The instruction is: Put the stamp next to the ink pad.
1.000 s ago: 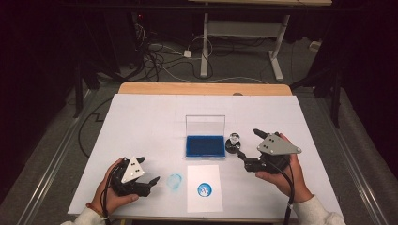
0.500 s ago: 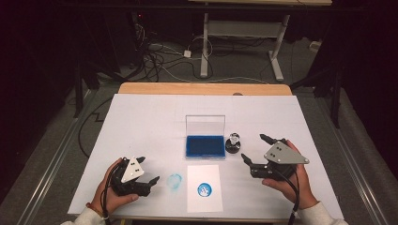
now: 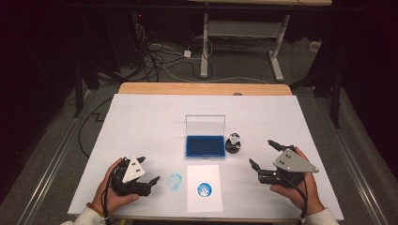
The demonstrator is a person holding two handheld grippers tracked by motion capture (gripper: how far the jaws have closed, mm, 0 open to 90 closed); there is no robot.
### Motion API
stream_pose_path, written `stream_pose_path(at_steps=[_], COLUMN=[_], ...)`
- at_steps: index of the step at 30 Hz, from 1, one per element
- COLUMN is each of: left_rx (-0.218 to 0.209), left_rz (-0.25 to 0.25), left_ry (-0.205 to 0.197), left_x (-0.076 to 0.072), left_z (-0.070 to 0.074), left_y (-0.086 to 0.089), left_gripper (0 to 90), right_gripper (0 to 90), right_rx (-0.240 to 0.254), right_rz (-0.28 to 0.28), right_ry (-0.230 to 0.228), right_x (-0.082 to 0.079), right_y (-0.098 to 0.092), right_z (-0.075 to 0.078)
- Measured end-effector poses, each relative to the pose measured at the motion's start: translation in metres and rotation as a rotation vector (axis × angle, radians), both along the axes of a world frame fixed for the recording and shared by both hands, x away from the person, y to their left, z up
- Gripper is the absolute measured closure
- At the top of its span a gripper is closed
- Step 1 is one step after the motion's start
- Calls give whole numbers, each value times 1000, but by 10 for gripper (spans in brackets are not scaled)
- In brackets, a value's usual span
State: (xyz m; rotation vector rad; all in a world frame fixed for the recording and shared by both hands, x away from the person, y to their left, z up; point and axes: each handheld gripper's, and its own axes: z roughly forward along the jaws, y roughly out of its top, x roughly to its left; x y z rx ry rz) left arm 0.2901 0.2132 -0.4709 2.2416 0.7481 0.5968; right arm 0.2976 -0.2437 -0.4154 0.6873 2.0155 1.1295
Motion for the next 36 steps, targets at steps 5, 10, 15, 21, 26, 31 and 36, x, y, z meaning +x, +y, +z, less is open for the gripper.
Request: stream_pose_path(at_steps=[5, 10, 15, 21, 26, 31, 36], left_rx=[0, 10, 10, 4, -11, -9, -8], left_rz=[0, -6, -10, -24, -30, -30, -33], left_ry=[-2, -14, -18, -26, -35, -38, -42], left_x=[0, 0, 0, -1, -4, -6, -7], left_z=[0, 1, 1, 3, 5, 5, 6], left_y=[0, 0, -1, -3, -2, -2, -3], left_gripper=[169, 169, 169, 169, 169, 169, 169], right_gripper=[175, 173, 171, 179, 185, 186, 186], right_rx=[-8, 11, 25, 52, 32, 20, 24], right_rz=[-11, 0, -17, -65, -97, -100, -84], right_ry=[-3, 4, 25, 68, 108, 108, 95], right_x=[-5, -11, -17, -21, -24, -23, -24], right_y=[-8, -16, -26, -39, -47, -46, -43], right_z=[-7, -15, -25, -37, -49, -50, -48])
